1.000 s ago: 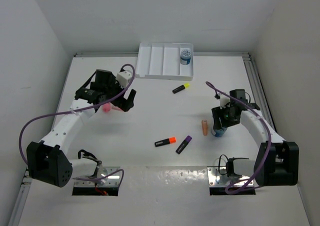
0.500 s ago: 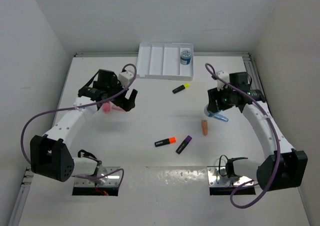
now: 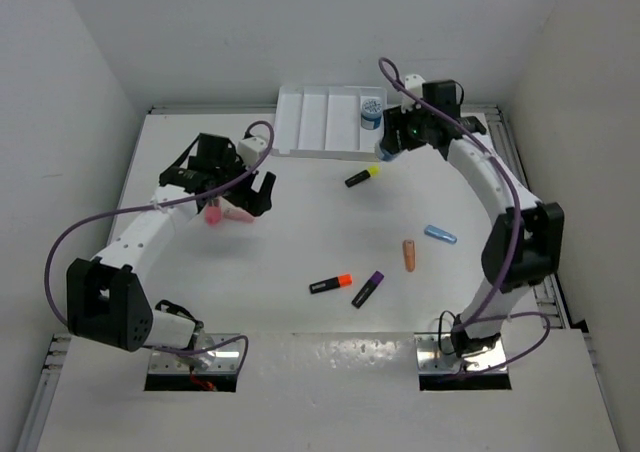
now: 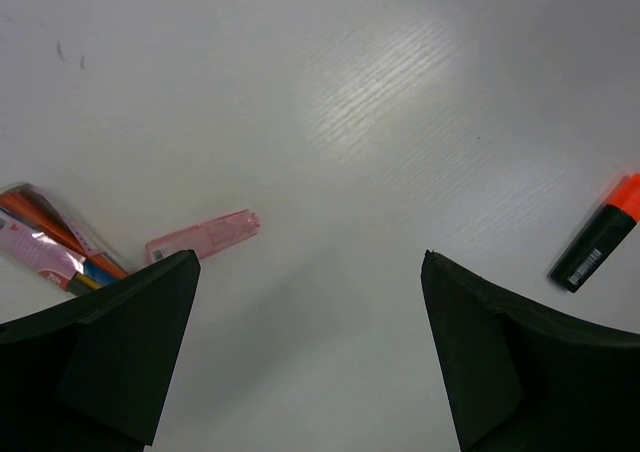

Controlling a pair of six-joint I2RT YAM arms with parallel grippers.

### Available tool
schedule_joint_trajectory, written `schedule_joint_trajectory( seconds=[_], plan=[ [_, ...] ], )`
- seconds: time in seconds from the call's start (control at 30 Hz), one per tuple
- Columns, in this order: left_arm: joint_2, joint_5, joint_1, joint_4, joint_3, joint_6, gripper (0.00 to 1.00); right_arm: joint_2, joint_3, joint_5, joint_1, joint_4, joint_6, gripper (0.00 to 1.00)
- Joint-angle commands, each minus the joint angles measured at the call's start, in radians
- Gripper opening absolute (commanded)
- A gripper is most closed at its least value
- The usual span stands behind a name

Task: Sort the stationery into containers
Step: Pick up the stationery from the center of the board, then place the stationery in the storage box.

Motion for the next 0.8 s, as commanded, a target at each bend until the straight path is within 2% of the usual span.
schedule_joint_trajectory(
  seconds=[0.0, 0.17, 0.37, 0.77],
  plan=[
    [0.010, 0.029, 0.034, 0.039, 0.037, -0.020, 1.00, 0.109, 0.196, 0.026, 0.020, 0.140, 0.012, 0.00],
    [0.031, 0.054, 0.075, 0.045, 0.034, -0.033, 1.00, 0.315, 0.349, 0.050, 0.033, 0.173, -0.016, 0.00],
    [0.063, 0.082, 0.109, 0.051, 0.027, -0.036, 1.00, 0.487, 0.515, 0.082, 0.039, 0.177, -0.059, 0.00],
    [0.092, 0.097, 0.157, 0.051, 0.019, -0.023, 1.00, 0.577, 0.515, 0.135, 0.022, 0.223, -0.068, 0.00]
  ],
)
